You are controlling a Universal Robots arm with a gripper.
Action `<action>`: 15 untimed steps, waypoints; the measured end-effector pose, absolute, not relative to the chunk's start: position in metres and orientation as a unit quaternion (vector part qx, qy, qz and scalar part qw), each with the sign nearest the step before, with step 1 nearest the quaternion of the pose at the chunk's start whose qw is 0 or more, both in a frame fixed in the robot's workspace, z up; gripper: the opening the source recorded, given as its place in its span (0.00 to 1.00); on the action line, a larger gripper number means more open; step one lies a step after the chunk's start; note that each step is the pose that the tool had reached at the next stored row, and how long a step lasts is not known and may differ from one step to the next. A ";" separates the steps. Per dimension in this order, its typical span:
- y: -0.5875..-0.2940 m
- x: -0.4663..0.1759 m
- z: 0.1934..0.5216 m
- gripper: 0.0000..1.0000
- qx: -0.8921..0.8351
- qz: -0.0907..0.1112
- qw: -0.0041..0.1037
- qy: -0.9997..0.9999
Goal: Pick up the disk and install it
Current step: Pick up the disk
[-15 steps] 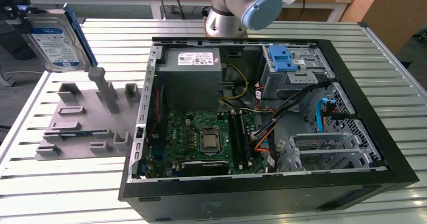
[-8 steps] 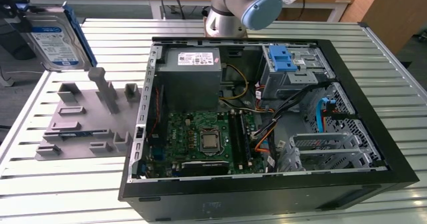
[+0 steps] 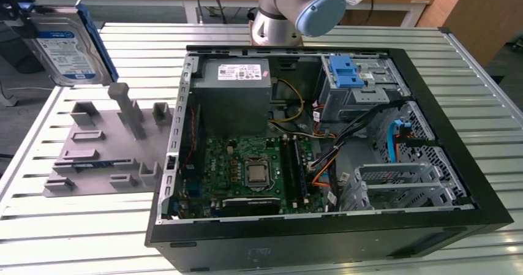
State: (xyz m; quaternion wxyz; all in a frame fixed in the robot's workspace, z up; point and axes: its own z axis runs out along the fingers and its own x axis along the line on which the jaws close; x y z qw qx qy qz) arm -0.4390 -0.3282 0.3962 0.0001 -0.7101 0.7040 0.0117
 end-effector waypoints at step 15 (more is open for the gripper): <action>-0.328 -0.439 0.405 0.36 -0.710 0.012 0.000 0.704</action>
